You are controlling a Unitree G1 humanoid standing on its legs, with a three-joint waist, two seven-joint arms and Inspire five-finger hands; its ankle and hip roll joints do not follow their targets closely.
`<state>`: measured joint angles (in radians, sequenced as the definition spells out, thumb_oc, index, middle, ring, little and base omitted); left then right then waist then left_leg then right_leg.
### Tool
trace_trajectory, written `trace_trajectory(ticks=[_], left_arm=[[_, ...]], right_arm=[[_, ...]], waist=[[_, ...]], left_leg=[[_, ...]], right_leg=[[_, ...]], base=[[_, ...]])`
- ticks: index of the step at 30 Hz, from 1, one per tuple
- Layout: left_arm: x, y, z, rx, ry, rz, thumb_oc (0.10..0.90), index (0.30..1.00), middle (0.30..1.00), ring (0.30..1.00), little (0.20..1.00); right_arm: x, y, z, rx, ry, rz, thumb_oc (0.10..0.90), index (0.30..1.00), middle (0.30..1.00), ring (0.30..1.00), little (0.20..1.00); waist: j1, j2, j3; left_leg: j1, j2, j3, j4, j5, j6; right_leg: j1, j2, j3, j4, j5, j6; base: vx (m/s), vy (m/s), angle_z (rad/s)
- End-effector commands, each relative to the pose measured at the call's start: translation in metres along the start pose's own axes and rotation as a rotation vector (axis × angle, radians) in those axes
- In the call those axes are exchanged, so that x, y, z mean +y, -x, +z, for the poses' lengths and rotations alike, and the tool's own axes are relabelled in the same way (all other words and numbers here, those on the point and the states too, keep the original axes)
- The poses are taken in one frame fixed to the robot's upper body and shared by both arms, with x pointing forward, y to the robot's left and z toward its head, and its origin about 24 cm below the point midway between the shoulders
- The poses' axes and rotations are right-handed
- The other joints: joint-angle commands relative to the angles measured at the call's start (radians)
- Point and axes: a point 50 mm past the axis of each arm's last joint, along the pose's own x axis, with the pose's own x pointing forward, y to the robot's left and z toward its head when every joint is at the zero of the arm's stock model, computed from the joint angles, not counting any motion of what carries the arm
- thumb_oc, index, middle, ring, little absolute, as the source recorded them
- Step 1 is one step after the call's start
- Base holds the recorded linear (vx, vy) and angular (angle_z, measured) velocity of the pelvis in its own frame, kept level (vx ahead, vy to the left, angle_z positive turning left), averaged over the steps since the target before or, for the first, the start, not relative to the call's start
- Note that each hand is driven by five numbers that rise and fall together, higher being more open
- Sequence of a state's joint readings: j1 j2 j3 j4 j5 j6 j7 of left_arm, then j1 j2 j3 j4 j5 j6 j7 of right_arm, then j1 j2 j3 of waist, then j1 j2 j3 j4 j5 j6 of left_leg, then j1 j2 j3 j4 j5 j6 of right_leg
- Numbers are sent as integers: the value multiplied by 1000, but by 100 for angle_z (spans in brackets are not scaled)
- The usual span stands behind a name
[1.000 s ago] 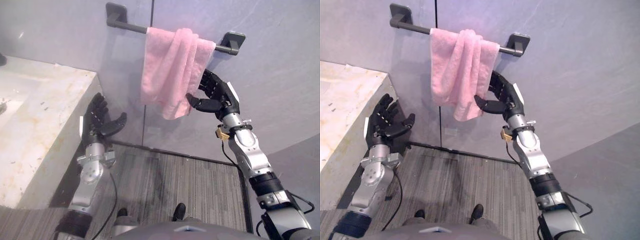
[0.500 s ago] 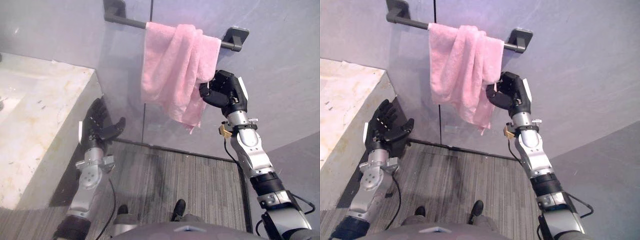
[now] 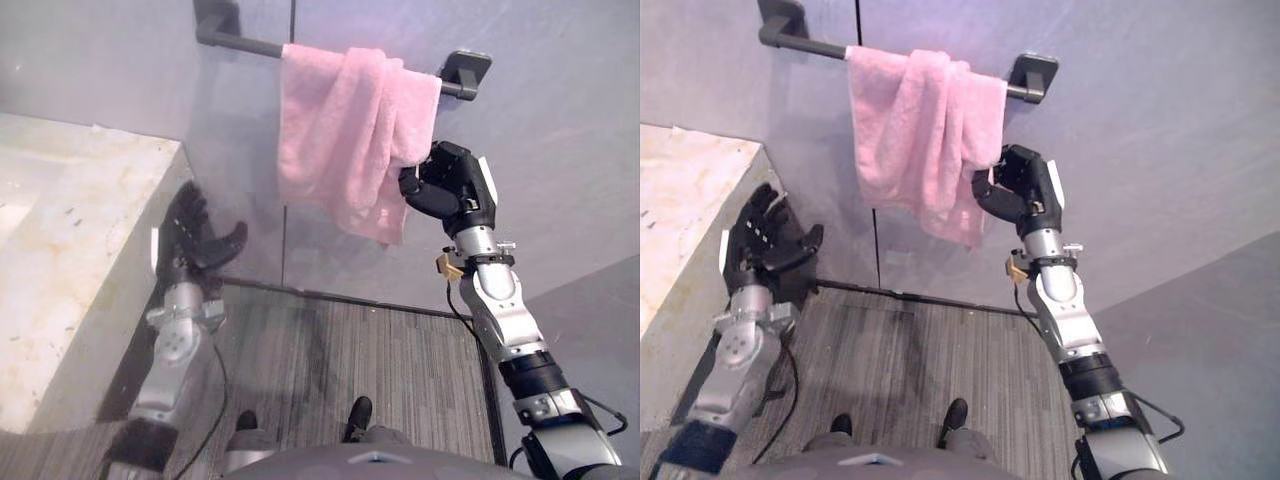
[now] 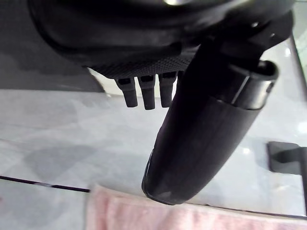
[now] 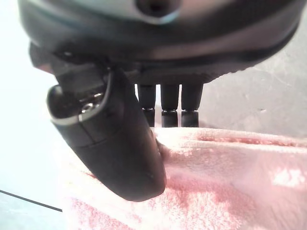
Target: Organize the bathroom.
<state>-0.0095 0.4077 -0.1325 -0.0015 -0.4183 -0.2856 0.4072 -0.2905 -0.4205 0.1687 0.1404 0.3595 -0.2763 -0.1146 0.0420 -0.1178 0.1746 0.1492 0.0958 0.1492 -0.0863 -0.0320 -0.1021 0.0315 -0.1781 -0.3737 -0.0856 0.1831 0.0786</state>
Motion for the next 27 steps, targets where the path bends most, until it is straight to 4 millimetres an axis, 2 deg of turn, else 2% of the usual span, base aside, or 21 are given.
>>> trace_trajectory(ticks=[1,5,7,13,27], left_arm=[[-41,-33,61,-354,-21,-215,800,900,900,900,900],[-49,-50,74,-349,-36,-309,800,900,900,900,900],[-49,-51,74,-345,-43,-320,800,900,900,900,900],[-40,-65,74,-273,-83,-348,800,900,900,900,900],[-17,-74,80,-274,-163,-295,800,900,900,900,900]], right_arm=[[0,-12,25,-144,70,83,400,300,300,300,300],[10,-15,20,-119,63,146,400,300,300,300,300],[11,-15,19,-117,63,153,400,300,300,300,300],[20,-18,18,-93,67,208,400,300,300,300,300],[23,-18,17,-96,53,231,400,300,300,300,300]], waist=[[-39,69,-89],[-58,85,-106],[-60,88,-107],[-71,103,-118],[-71,113,-122]], left_leg=[[9,-87,100,24,-71,85],[16,-93,106,14,-67,85],[16,-94,106,14,-67,85],[23,-99,107,10,-66,86],[25,-102,106,9,-63,83]], right_leg=[[-2,-21,10,118,-163,159],[5,-13,25,107,-168,159],[6,-12,27,106,-169,158],[17,-2,40,97,-178,154],[28,5,47,89,-184,152]], base=[[26,33,-3],[42,51,-15],[25,32,-14],[22,20,-8],[4,3,-1]])
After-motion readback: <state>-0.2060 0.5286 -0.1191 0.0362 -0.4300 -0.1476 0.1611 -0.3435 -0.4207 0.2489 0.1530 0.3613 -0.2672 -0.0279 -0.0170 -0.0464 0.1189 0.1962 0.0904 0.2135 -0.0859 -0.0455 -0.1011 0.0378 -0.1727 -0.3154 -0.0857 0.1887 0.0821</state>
